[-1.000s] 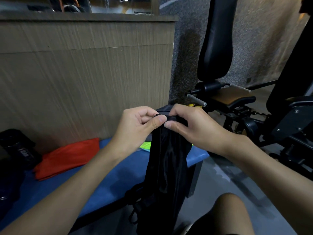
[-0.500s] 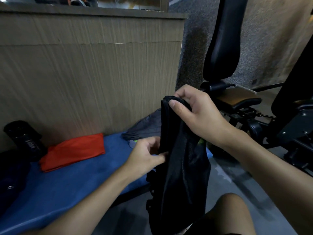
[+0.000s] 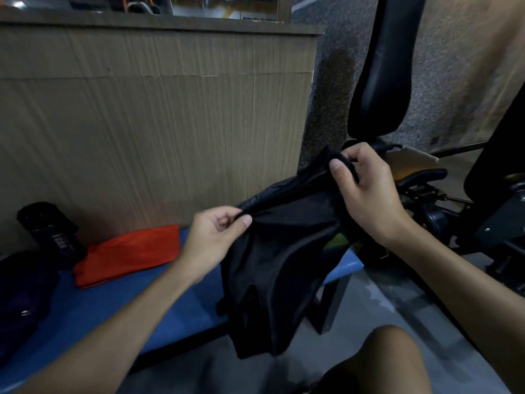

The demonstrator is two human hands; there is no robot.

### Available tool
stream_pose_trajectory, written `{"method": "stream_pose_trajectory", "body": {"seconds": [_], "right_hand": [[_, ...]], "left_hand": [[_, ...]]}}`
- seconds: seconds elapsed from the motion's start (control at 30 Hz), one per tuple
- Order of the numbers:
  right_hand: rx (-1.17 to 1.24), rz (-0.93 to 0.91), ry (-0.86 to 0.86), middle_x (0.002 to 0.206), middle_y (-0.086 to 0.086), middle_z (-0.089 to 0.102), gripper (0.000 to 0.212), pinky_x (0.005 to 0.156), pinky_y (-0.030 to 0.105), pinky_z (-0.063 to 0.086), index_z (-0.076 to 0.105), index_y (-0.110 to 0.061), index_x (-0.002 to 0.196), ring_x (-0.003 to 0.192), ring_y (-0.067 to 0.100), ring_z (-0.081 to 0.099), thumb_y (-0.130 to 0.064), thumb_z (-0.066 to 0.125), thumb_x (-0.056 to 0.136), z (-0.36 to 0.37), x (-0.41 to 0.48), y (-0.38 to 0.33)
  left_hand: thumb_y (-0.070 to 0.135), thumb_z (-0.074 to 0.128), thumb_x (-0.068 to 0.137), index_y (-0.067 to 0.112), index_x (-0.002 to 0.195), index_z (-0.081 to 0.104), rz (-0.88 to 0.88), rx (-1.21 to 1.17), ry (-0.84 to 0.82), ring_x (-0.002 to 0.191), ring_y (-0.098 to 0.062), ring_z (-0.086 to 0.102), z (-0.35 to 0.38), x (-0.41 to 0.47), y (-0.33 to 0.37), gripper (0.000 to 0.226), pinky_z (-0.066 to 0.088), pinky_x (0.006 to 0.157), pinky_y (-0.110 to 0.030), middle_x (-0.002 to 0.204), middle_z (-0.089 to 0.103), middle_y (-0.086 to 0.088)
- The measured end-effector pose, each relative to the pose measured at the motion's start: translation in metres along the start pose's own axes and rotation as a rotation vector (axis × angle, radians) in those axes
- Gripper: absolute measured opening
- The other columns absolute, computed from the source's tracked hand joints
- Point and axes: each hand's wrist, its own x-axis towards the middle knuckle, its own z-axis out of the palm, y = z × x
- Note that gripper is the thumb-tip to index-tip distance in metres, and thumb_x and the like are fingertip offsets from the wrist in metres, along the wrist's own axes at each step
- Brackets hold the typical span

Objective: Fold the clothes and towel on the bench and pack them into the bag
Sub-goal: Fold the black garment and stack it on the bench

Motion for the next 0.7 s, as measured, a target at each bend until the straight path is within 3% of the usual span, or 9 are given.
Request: {"method": "stream_pose_trajectory", "body": {"seconds": [0.13, 0.33, 0.5, 0.6, 0.7], "right_hand": [[0.003, 0.06, 0.106, 0.07, -0.002, 0.045, 0.015, 0.058, 0.016, 0.033, 0.047, -0.006, 0.09, 0.06, 0.001, 0.042, -0.015, 0.055, 0.099, 0.018, 0.016, 0.02], [0.06, 0.248, 0.158, 0.083, 0.008, 0.054, 0.023, 0.072, 0.036, 0.043, 0.051, -0.001, 0.096, 0.078, 0.012, 0.05, -0.023, 0.057, 0.099, 0.063, 0.057, 0.092], [-0.133, 0.346, 0.09, 0.075, -0.002, 0.048, 0.02, 0.066, 0.024, 0.029, 0.052, -0.006, 0.097, 0.078, 0.015, 0.046, -0.024, 0.06, 0.097, 0.093, 0.084, 0.189], [-0.247, 0.405, -0.002, 0.087, 0.002, 0.056, 0.023, 0.069, 0.023, 0.028, 0.054, -0.006, 0.102, 0.089, 0.024, 0.054, -0.027, 0.06, 0.096, 0.102, 0.086, 0.24], [-0.318, 0.497, -0.122, 0.101, 0.008, 0.062, 0.029, 0.075, 0.03, 0.038, 0.051, -0.007, 0.112, 0.103, 0.032, 0.059, -0.031, 0.059, 0.096, 0.115, 0.079, 0.292]], "left_hand": [[0.004, 0.07, 0.087, 0.015, 0.078, 0.07, 0.093, 0.199, -0.028, 0.058, 0.005, 0.057, -0.028, 0.047, 0.037, 0.014, 0.047, 0.059, -0.009, 0.062, 0.069, 0.014], [0.01, 0.073, 0.087, 0.015, 0.079, 0.072, 0.074, 0.468, -0.177, 0.057, 0.006, 0.061, -0.041, 0.144, 0.046, 0.008, 0.047, 0.058, -0.009, 0.061, 0.07, 0.014], [0.012, 0.073, 0.088, 0.008, 0.081, 0.075, -0.003, 0.549, -0.27, 0.055, 0.007, 0.058, -0.021, 0.219, -0.039, 0.008, 0.046, 0.057, -0.009, 0.06, 0.067, 0.015], [0.012, 0.072, 0.089, 0.015, 0.075, 0.073, -0.053, 0.529, -0.259, 0.055, 0.007, 0.054, -0.002, 0.238, -0.106, 0.014, 0.044, 0.058, -0.011, 0.058, 0.066, 0.015], [0.008, 0.07, 0.09, 0.01, 0.084, 0.075, -0.115, 0.517, -0.283, 0.072, -0.006, 0.063, 0.017, 0.248, -0.178, 0.007, 0.05, 0.072, -0.025, 0.077, 0.073, 0.0]]}}
